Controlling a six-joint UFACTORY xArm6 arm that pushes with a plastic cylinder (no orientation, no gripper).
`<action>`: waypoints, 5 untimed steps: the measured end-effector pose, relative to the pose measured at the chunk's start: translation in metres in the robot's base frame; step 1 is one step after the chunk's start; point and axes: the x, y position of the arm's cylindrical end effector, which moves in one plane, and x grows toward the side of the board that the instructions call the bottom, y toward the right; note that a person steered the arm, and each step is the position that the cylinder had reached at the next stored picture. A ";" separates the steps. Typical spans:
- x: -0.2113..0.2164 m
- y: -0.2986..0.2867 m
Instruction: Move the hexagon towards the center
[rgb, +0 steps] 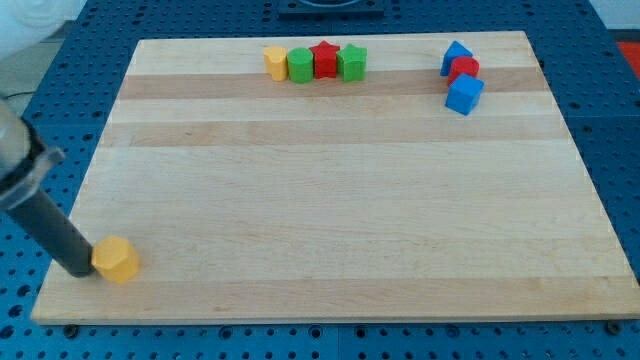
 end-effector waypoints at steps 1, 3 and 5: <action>0.020 0.029; -0.059 0.100; -0.097 0.142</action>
